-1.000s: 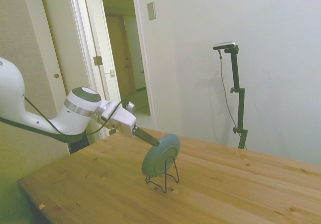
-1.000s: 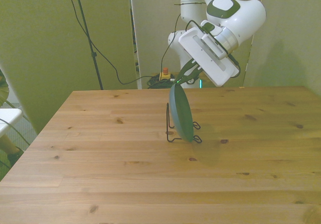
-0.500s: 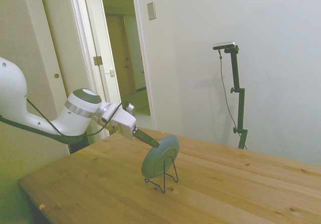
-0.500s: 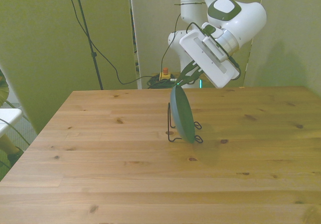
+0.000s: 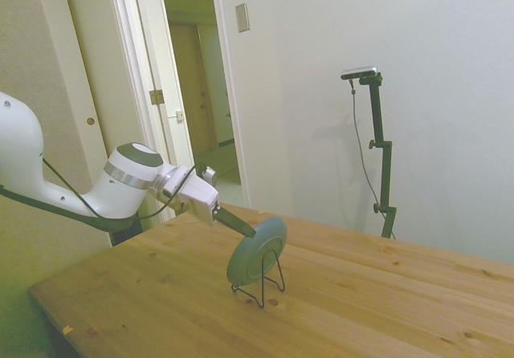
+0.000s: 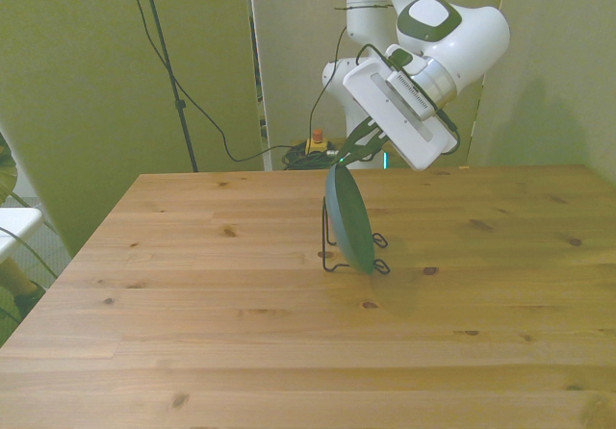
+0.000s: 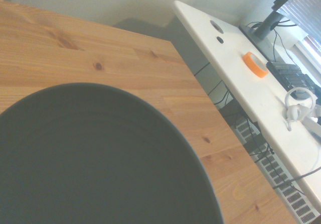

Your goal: Load the plate

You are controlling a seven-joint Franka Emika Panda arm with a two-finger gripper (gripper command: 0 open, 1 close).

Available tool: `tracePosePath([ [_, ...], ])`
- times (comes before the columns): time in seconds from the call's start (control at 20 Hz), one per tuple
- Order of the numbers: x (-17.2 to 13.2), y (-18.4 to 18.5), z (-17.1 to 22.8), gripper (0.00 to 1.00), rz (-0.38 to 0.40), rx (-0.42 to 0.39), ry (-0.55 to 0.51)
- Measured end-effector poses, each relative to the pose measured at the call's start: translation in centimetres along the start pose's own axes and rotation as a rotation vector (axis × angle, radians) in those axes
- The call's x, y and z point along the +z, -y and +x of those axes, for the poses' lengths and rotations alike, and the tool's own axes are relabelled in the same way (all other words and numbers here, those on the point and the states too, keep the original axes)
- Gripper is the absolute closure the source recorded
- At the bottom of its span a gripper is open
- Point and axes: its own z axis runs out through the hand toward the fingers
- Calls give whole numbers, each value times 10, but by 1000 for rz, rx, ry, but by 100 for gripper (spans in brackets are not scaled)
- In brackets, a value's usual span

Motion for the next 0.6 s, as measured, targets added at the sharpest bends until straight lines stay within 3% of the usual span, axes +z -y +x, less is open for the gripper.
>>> tracePosePath([
  [0.6, -4, -7, 3, 0, 2, 7, -6],
])
